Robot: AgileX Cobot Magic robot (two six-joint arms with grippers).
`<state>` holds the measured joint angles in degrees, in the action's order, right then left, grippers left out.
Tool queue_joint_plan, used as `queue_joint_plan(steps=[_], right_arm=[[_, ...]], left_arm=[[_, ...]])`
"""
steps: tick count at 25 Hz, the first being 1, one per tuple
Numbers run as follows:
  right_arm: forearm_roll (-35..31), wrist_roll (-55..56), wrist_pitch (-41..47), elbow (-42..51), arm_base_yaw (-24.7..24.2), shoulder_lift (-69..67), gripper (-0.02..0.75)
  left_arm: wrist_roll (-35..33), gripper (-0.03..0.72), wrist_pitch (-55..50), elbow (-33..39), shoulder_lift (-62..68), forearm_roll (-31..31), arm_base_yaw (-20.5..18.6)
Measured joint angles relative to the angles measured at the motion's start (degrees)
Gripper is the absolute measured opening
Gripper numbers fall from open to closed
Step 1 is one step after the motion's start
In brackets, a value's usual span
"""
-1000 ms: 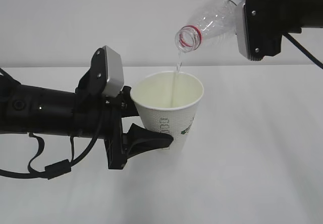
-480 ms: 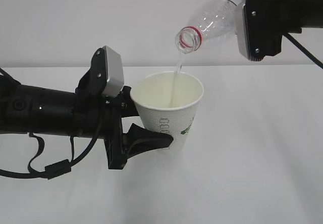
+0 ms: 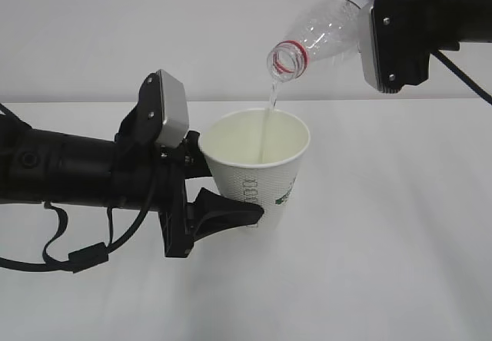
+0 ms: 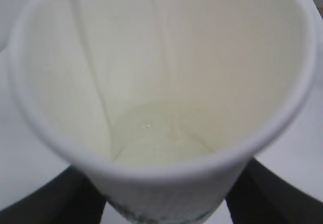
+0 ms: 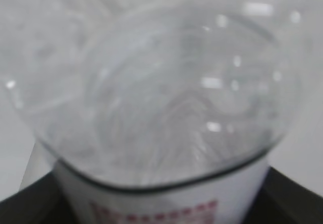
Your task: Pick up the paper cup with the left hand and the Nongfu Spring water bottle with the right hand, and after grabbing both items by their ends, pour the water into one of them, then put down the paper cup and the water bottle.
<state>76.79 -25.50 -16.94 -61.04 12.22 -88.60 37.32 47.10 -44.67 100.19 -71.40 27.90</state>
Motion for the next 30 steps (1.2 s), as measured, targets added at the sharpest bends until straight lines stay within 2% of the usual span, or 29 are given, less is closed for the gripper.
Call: queue_joint_plan(steps=[30], right_arm=[[0.0, -0.1, 0.0, 0.0, 0.0, 0.0, 0.522]], left_arm=[[0.0, 0.489, -0.1, 0.0, 0.0, 1.6, 0.0]])
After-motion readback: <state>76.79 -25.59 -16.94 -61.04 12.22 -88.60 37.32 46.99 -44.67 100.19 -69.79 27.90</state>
